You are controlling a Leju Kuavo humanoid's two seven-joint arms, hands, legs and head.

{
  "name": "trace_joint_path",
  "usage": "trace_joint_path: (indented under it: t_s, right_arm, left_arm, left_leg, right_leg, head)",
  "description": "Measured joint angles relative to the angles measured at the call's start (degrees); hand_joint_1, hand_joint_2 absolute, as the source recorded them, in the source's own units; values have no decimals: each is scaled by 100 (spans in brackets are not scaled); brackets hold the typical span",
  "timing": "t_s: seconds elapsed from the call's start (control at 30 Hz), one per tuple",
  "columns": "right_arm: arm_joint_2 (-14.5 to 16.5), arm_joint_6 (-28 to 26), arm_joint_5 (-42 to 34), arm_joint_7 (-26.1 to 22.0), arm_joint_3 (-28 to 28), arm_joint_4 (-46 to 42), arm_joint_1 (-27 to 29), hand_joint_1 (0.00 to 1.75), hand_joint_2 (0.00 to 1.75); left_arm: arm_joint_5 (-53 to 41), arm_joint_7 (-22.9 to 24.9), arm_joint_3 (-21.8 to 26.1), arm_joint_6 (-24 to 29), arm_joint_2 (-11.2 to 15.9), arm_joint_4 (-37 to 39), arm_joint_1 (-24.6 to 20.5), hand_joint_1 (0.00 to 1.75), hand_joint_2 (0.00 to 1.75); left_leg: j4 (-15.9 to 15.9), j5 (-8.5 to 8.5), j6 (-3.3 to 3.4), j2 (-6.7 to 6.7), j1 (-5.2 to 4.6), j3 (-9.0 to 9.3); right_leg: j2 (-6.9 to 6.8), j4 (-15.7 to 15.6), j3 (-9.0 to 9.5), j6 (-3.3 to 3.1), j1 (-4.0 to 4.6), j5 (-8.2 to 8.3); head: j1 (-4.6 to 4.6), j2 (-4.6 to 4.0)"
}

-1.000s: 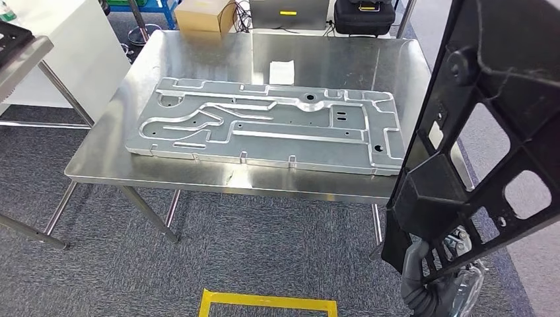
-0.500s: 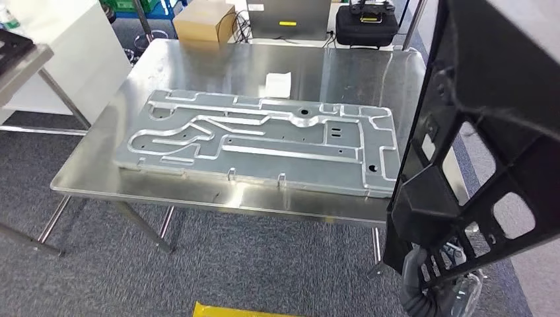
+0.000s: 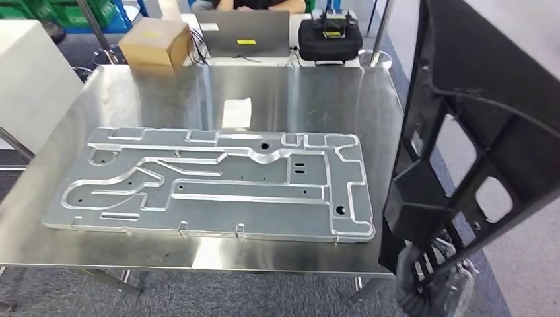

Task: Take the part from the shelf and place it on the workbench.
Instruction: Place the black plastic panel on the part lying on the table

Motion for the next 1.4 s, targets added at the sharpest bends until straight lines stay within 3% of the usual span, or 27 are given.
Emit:
trace_joint_path:
  t_s: [0.03,0.1,0.13,0.17,0.23,0.27,0.3,0.33,0.37,0.43,0.47,0.5,0.57,0.63,0.7,0.9,1.1,1.4]
  right_arm:
    - [-2,-2,9,15,2,11,-2,175,175]
    - [-2,-3,28,44,5,15,-1,175,175]
    - [-2,-4,40,52,4,14,-5,175,175]
    - [-2,-5,52,59,4,14,-8,175,175]
    - [-2,-6,70,63,4,20,1,175,175]
    - [-2,-6,76,64,4,28,17,175,175]
    - [-3,-5,87,67,4,39,39,175,175]
    - [-3,-4,112,77,4,50,60,175,175]
    - [-3,-3,161,110,4,59,75,175,175]
    - [-7,20,439,324,3,86,82,175,175]
    - [-16,73,733,549,-1,117,71,175,175]
    - [-35,165,1110,829,-6,168,46,175,175]
    - [-116,499,2038,1496,-16,386,-74,175,175]
    - [-217,825,2732,1961,-20,743,-253,175,175]
    - [-285,1081,3141,2229,-11,1126,-487,175,175]
    - [-445,1931,4336,3019,219,2512,-1727,175,175]
    - [-393,2269,4709,3281,702,4395,-3422,175,175]
    - [-162,2352,4790,3424,1021,5647,-4383,175,175]
  left_arm:
    - [-2,5,4,13,-7,-1,-9,0,175]
    - [-7,10,13,55,-35,-3,-69,0,175]
    - [-7,9,22,79,-42,-5,-109,0,175]
    - [-6,6,34,98,-49,-7,-147,0,175]
    - [-1,1,55,115,-51,-9,-184,0,175]
    - [1,0,60,118,-56,-10,-184,0,175]
    - [1,-2,63,117,-63,-10,-174,0,175]
    - [1,-4,68,117,-70,-10,-159,0,175]
    - [0,-8,74,118,-74,-10,-147,0,175]
    - [-19,-20,90,114,-82,-8,-127,0,175]
    - [-35,-28,98,106,-86,-5,-126,0,175]
    - [-61,-38,105,92,-87,-3,-126,0,175]
    - [-125,-62,118,59,-82,-1,-130,0,175]
    - [-196,-80,124,30,-74,-1,-137,0,175]
    - [-269,-94,125,-2,-67,-1,-146,0,175]
    - [-572,-109,85,-88,-48,-1,-171,0,175]
    - [-816,-66,30,-144,-38,-1,-243,0,175]
    - [-909,-59,9,-205,-14,-1,-253,0,175]
  left_leg:
    - [-42,149,11,-17,-51,42]
    - [3,8,36,-12,-63,140]
    - [-13,-49,66,-10,-52,184]
    - [-45,-97,90,-9,-26,232]
    - [-80,-191,105,-7,12,312]
    - [-84,-241,92,-6,28,357]
    - [-84,-294,75,-4,42,409]
    - [-83,-346,57,-2,55,475]
    - [-82,-396,39,-2,67,548]
    - [-71,-489,-4,-6,73,671]
    - [-63,-523,-32,-11,71,700]
    - [-56,-551,-56,-14,66,706]
    - [-65,-597,-45,-6,64,706]
    - [-85,-615,-48,10,67,733]
    - [-96,-605,-93,14,72,770]
    - [-115,-603,-120,29,89,824]
    - [-125,-622,-147,53,96,899]
    - [-127,-623,-144,66,94,922]
  right_leg:
    - [34,1,91,40,-1,-92]
    - [27,-15,238,102,-37,-258]
    - [-22,83,224,134,-47,-343]
    - [-77,336,97,174,-53,-464]
    - [-156,1188,-469,263,-80,-721]
    - [-161,1587,-797,301,-103,-775]
    - [-164,1801,-1050,329,-123,-705]
    - [-169,1793,-1203,347,-136,-500]
    - [-175,1563,-1248,356,-145,-181]
    - [-190,862,-1174,338,-140,434]
    - [-192,590,-1120,297,-133,583]
    - [-188,428,-1088,252,-125,630]
    - [-166,324,-1043,181,-109,597]
    - [-151,303,-1018,156,-94,591]
    - [-153,303,-998,134,-88,576]
    - [-136,301,-963,117,-81,571]
    - [-121,277,-886,105,-80,557]
    - [-109,252,-855,109,-80,568]
  head:
    - [18,0]
    - [-5,0]
    - [-18,0]
    - [-30,0]
    - [-35,0]
    - [-36,0]
    - [-35,0]
    - [-35,0]
    - [-34,0]
    - [-33,0]
    - [-39,0]
    - [-44,0]
    - [-64,0]
    - [-75,0]
    - [-80,0]
    - [-79,0]
    - [-77,-1]
    - [-76,0]
